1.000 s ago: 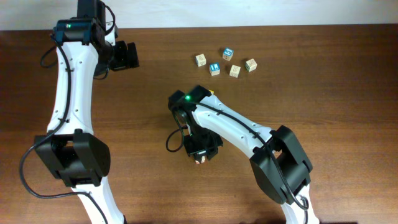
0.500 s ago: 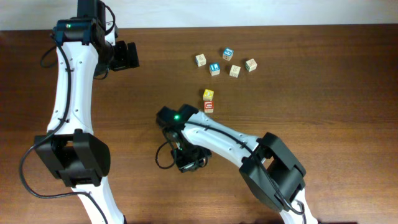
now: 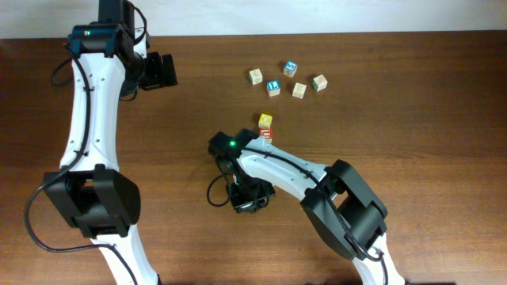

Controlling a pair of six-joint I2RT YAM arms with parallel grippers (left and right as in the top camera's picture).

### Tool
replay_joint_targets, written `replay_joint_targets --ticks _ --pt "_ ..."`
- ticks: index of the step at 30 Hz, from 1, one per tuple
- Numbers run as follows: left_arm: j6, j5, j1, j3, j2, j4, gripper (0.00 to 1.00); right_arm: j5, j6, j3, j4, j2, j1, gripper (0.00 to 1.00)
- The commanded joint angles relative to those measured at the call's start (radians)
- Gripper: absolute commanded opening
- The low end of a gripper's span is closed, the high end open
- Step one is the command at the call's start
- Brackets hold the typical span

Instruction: Rotate 3 blocks

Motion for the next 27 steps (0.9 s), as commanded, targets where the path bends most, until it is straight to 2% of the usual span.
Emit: replay_joint_targets --ticks 1,9,16,22,27 --pt "0.006 -0.008 0.003 -0.010 -0.003 0.002 0.98 0.009 0.011 -0.005 -0.010 0.010 -0.031 0.04" --pt "0.006 -0.007 0.003 -0.010 -0.003 0.003 0.98 0.021 -0.061 -0.003 -0.013 0.010 -0.105 0.04" --pt "0.006 -0.007 0.003 -0.010 -0.003 0.003 0.98 0.020 -0.145 0.050 -0.018 0.009 -0.112 0.04" --pt "0.006 -0.008 0.003 -0.010 -0.003 0.002 0.98 0.060 -0.157 0.285 -0.231 0.006 -0.132 0.04" --pt "0.006 -0.008 0.003 -0.010 -0.003 0.000 0.98 0.156 -0.014 0.237 -0.349 0.007 -0.193 0.04"
